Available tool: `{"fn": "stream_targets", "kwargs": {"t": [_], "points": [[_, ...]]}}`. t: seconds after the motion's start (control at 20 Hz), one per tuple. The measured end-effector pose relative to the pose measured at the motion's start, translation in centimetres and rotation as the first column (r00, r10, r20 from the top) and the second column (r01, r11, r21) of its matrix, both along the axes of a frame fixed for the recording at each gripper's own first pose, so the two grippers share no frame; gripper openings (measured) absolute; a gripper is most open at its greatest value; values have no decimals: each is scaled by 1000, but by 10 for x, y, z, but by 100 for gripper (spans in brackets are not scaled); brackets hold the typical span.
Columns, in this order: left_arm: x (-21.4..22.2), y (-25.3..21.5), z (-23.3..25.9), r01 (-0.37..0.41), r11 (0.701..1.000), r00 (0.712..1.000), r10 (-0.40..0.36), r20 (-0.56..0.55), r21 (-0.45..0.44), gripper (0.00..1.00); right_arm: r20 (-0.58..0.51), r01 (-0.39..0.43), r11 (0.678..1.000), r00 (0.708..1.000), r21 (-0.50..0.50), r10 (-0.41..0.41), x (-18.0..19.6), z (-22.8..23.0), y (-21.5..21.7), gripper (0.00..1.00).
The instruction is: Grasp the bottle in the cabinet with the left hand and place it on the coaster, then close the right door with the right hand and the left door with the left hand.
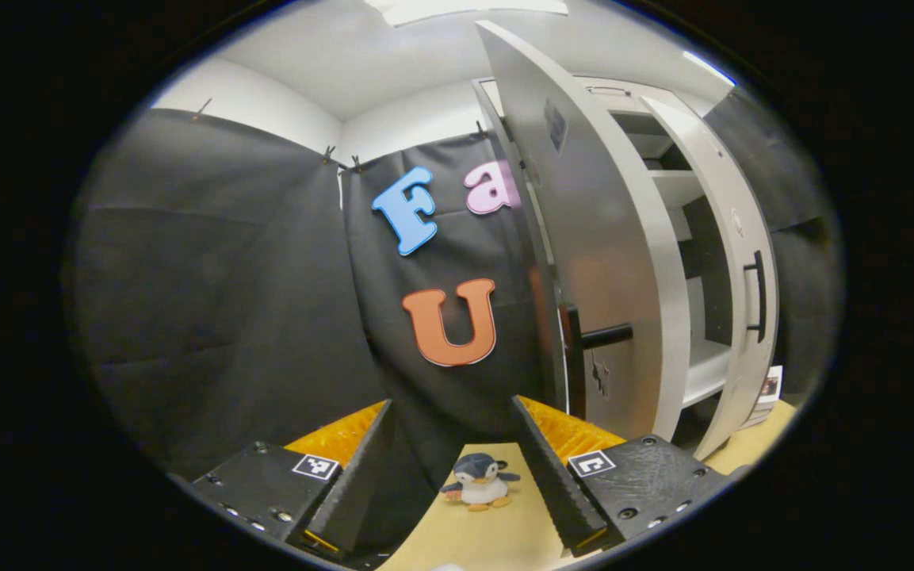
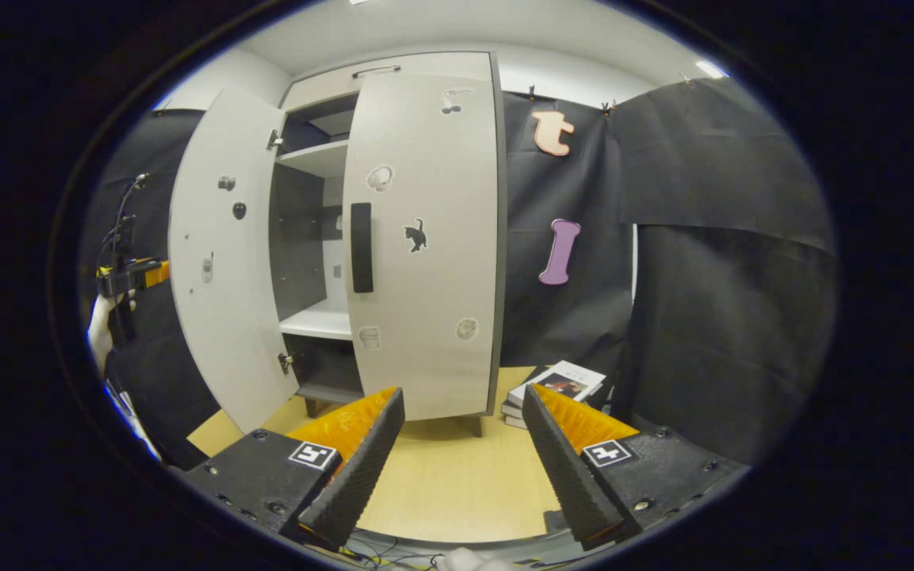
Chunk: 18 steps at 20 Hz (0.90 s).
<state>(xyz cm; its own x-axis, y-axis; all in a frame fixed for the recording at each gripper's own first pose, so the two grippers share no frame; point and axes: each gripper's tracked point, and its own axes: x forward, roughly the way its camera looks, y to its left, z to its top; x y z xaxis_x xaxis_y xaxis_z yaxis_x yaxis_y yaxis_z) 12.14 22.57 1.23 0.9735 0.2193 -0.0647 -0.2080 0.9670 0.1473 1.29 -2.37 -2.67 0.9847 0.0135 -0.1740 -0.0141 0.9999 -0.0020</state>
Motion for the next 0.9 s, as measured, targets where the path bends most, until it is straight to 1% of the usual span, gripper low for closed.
{"fn": "stream_targets", "kwargs": {"t": [0.1,0.15,0.2,0.25,0.35,0.4,0.45,0.5,0.55,0.6,0.65,0.7,0.75,0.8,0.85,0.9], "points": [[0,-7,-1,7,1000,1000,-7,0,-24,92,3,1,1000,1000,3,-1,-1,2,-3,98],[-1,-12,-2,13,999,1000,-13,0,-30,89,6,0,1000,1000,5,0,-1,3,-4,98],[0,-16,-3,20,999,1000,-20,1,-37,90,8,0,1000,1000,4,0,-3,4,-5,98],[-1,-23,-4,31,999,1000,-31,1,-40,92,9,-1,1000,1000,3,1,-4,5,-5,96],[-1,-38,-2,57,998,998,-57,3,-40,92,11,-1,1000,1000,1,1,-7,6,-6,96],[-1,-44,-3,71,997,997,-71,4,-41,92,10,-1,1000,1000,2,1,-8,5,-6,100],[0,-51,-3,84,996,996,-84,5,-42,92,10,0,1000,1000,3,0,-8,4,-7,98],[1,-57,-2,97,994,995,-97,5,-44,92,7,3,1000,1000,4,-3,-7,3,-9,100],[1,-62,-2,107,993,994,-107,4,-50,92,7,3,1000,1000,4,-3,-6,2,-10,100],[3,-66,-2,116,992,993,-116,4,-56,86,7,4,1000,1000,3,-4,-6,2,-10,100],[3,-69,-2,126,990,992,-126,4,-60,89,6,4,1000,1000,1,-4,-7,1,-10,98],[3,-72,-2,134,989,991,-134,4,-64,92,5,5,1000,1000,-1,-5,-8,1,-10,98],[4,-76,-2,141,988,990,-141,4,-67,92,5,6,1000,1000,-1,-6,-8,2,-11,100],[6,-82,-2,149,987,989,-149,6,-68,92,7,6,1000,1000,0,-6,-8,2,-10,98],[7,-88,-3,158,985,987,-158,8,-71,92,9,6,1000,1000,0,-6,-9,3,-10,98],[10,-95,-3,169,983,986,-169,11,-75,92,9,4,1000,1000,0,-4,-9,3,-9,100]]}}
